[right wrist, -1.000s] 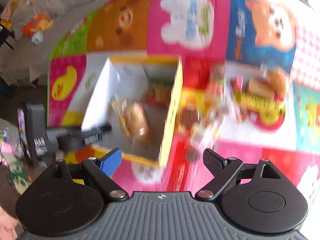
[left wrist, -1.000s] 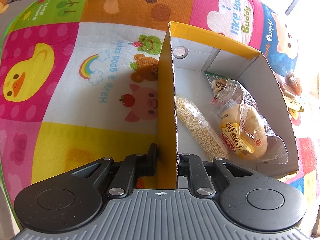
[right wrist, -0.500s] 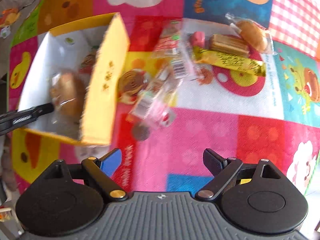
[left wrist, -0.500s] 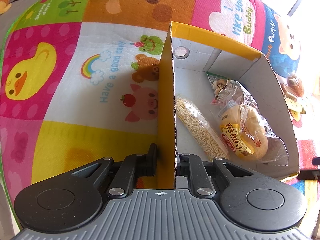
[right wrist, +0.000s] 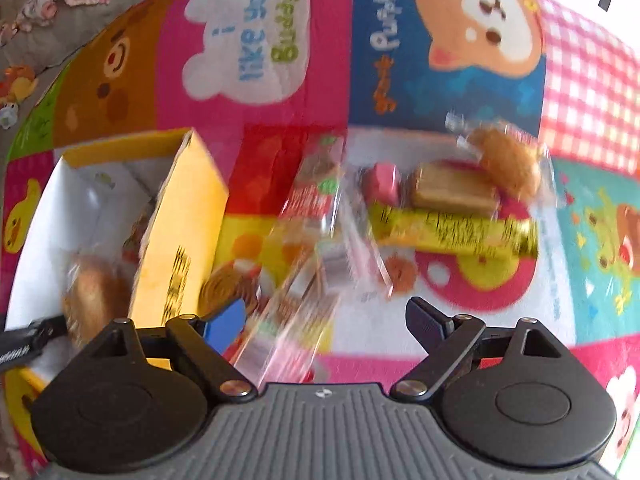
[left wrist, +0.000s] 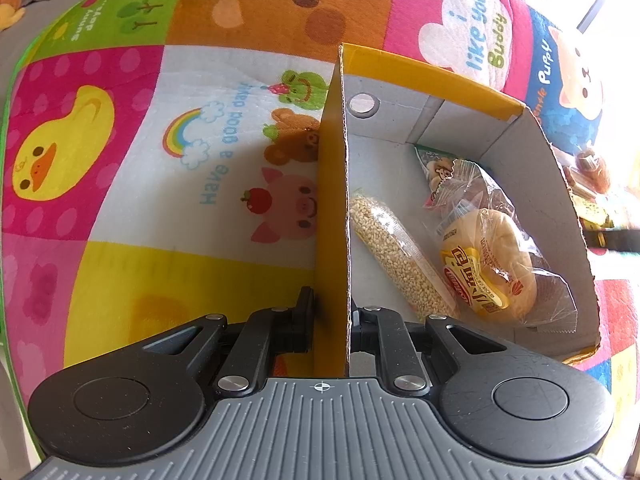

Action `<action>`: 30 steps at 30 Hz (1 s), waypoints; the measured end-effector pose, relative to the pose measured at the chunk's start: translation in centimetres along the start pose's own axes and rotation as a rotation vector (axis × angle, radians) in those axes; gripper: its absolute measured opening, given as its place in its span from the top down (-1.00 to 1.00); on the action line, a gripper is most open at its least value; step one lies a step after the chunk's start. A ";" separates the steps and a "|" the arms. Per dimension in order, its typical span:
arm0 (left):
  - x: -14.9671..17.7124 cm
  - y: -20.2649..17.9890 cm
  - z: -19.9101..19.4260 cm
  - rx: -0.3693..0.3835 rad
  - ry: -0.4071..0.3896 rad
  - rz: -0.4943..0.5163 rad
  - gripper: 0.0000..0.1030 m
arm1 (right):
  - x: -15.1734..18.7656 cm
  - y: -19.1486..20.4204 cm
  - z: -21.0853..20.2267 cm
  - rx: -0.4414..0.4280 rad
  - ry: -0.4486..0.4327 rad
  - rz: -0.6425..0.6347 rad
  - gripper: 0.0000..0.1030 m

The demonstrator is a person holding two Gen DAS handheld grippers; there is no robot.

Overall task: Organize objects
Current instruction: 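Move the right tool back over the remaining snacks on the mat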

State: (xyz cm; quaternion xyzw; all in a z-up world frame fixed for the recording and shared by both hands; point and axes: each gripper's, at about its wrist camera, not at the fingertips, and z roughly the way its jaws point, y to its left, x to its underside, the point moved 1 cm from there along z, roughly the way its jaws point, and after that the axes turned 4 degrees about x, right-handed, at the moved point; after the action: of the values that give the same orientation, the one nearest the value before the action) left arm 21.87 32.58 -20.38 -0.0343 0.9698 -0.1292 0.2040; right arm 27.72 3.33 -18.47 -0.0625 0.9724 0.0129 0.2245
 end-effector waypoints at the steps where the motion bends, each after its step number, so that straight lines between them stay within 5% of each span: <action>1: 0.0 0.0 0.0 0.000 0.001 0.003 0.68 | -0.6 0.1 0.3 0.013 -0.022 -0.020 -0.50; 4: 0.0 0.0 0.0 0.000 0.001 0.005 0.68 | -2.7 0.6 1.1 0.029 -0.056 -0.068 -0.22; 9: 0.1 0.1 0.0 0.003 -0.004 -0.001 0.68 | -5.5 1.0 2.3 0.064 -0.097 -0.112 -0.21; 19: 0.2 0.2 0.0 0.006 -0.011 -0.024 0.68 | -7.7 2.4 6.5 0.087 -0.044 -0.193 -0.17; 22: 0.1 0.2 0.0 0.006 -0.008 -0.029 0.68 | -7.5 2.7 6.5 0.046 -0.026 -0.214 0.18; 30: -0.3 0.4 0.2 0.019 0.006 -0.013 0.68 | -4.7 2.5 4.0 -0.017 0.003 -0.232 0.61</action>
State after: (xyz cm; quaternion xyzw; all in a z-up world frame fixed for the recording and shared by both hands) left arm 22.17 32.97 -20.55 -0.0381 0.9690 -0.1396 0.2004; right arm 33.36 6.55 -20.00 -0.1766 0.9587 -0.0052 0.2227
